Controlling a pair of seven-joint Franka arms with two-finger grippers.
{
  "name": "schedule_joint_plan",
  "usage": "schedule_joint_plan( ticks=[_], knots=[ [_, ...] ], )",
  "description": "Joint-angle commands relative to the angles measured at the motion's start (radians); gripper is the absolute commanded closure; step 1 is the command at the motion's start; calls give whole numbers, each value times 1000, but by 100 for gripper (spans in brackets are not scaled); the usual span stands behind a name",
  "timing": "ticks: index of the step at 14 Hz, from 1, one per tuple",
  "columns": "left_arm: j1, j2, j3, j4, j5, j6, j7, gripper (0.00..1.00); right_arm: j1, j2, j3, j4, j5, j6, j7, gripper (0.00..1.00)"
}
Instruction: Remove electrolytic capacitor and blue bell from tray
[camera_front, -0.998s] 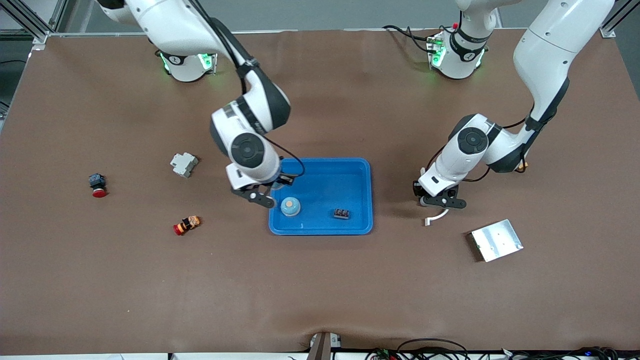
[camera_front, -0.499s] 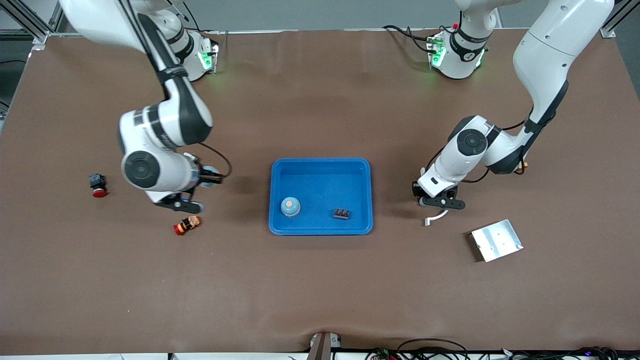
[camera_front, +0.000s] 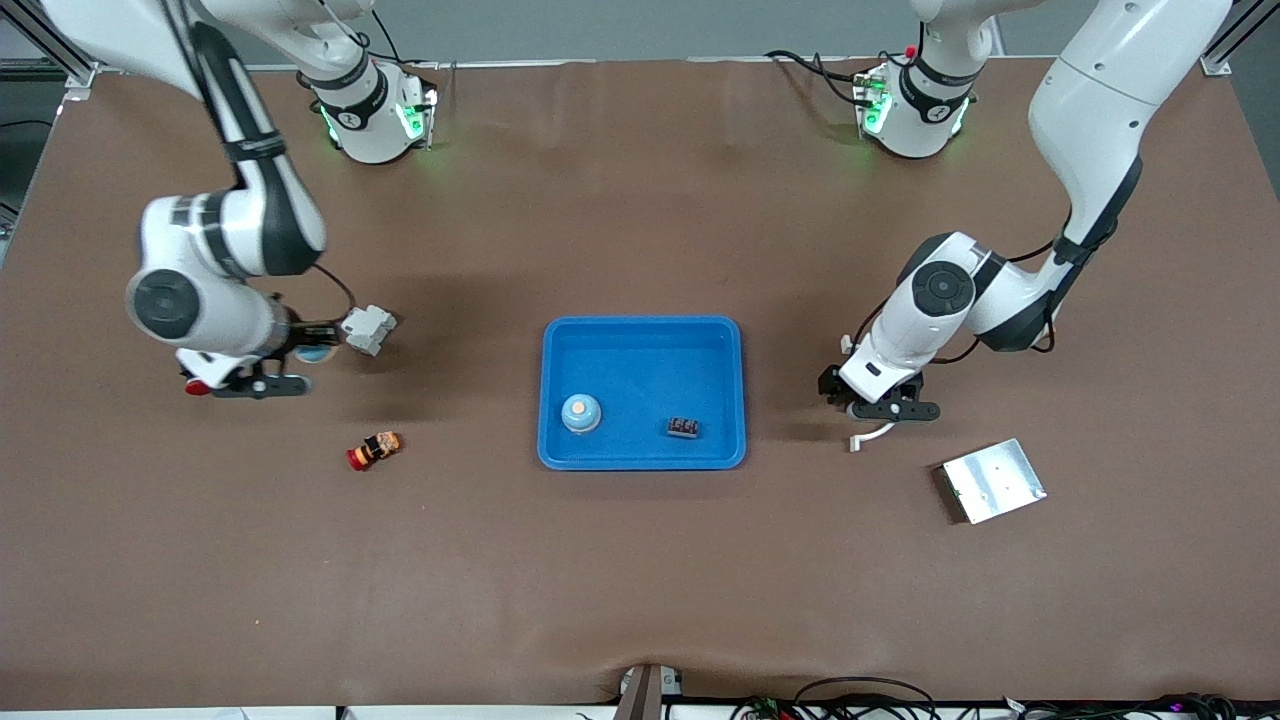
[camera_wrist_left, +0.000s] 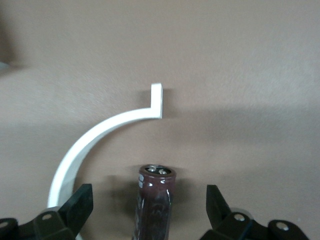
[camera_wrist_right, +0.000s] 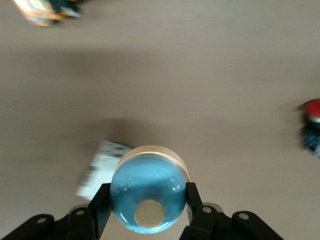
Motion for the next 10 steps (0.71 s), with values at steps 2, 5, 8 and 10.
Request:
schedule_joint_plan(
  ticks=[2, 5, 8, 10],
  knots=[
    [9, -68, -34, 31, 2, -85, -35, 0, -227, -17, 21, -47, -14, 117, -341, 100],
    [12, -89, -63, 113, -113, -196, -84, 0, -295, 38, 21, -52, -14, 189, -431, 100],
    [7, -103, -86, 198, -210, -283, -135, 0, -297, 72, 23, -99, -14, 278, -429, 100],
    [-5, -95, -94, 271, -259, -361, -237, 0, -295, 97, 23, -98, -14, 290, -432, 100]
  ],
)
